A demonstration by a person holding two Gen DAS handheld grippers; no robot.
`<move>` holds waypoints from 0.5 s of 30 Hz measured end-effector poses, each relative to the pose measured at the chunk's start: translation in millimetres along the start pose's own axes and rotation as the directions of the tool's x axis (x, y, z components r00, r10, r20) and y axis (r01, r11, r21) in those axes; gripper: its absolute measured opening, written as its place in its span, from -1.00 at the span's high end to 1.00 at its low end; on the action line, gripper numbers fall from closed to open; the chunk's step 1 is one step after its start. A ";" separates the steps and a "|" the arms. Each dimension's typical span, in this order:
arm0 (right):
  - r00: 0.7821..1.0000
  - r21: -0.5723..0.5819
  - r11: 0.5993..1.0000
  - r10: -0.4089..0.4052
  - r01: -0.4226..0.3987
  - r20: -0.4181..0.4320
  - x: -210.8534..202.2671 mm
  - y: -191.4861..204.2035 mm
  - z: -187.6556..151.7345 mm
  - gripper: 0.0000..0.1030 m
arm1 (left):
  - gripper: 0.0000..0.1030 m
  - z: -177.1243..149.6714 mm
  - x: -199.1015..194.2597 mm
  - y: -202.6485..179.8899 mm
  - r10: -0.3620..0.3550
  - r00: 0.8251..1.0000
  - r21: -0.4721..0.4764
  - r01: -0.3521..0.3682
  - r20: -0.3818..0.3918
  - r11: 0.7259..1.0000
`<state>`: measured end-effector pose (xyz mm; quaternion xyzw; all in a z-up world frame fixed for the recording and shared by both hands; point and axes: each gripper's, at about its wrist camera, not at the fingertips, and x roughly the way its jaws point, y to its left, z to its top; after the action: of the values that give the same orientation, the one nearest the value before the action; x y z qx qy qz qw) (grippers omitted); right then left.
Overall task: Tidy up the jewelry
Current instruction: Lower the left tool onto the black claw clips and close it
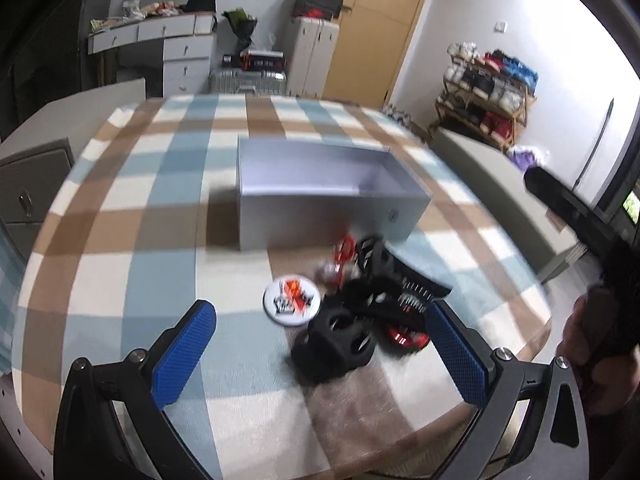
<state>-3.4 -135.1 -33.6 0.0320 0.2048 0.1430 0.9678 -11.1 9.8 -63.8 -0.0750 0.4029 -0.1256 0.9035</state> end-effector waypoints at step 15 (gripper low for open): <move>0.997 0.039 0.999 0.025 -0.022 -0.079 15.7 -8.6 -13.5 -1.00 | 0.12 -10.2 21.1 4.4 -0.115 0.985 0.003 0.116 -0.130 0.993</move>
<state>7.1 -138.7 -53.0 0.0470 0.2455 0.1518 0.9563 -4.4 7.6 -86.6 -0.0852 0.4551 -0.1846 0.8669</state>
